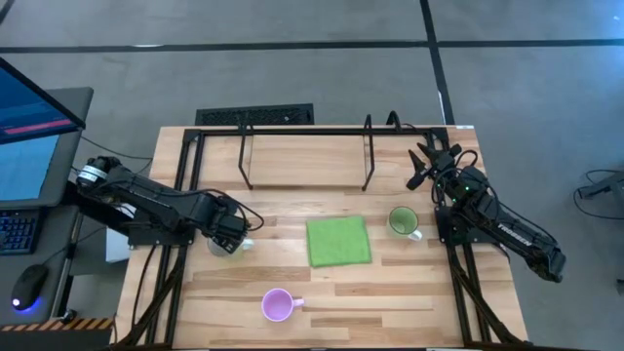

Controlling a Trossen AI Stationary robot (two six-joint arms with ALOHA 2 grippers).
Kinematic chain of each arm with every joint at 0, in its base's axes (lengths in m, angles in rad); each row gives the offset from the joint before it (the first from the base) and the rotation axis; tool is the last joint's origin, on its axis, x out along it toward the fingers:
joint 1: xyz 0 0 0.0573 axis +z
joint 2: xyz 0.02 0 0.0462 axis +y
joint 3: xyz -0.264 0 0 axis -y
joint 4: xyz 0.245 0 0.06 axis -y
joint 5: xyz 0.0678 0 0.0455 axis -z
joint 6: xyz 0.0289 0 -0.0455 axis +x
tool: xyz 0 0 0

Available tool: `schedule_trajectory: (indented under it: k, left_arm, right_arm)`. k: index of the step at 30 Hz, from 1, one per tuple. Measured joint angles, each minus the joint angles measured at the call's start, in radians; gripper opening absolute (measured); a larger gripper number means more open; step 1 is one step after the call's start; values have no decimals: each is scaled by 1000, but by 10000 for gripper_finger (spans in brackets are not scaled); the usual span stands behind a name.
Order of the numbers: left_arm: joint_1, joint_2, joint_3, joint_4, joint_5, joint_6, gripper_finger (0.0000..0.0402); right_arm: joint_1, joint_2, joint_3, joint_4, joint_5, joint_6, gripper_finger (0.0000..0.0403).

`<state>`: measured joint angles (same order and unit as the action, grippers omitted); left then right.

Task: Stack small to large cups/mugs on shelf
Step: Put the light green mug on the shelf

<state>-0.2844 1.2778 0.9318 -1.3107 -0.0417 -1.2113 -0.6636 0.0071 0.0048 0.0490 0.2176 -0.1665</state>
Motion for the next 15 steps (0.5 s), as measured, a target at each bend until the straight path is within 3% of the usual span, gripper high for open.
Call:
schedule_trajectory:
  k: [15]
  left_arm:
    - [-1, -1, 0, 2, -26, 4, 38]
  right_arm:
    - [0, 0, 0, 0, 0, 0, 184]
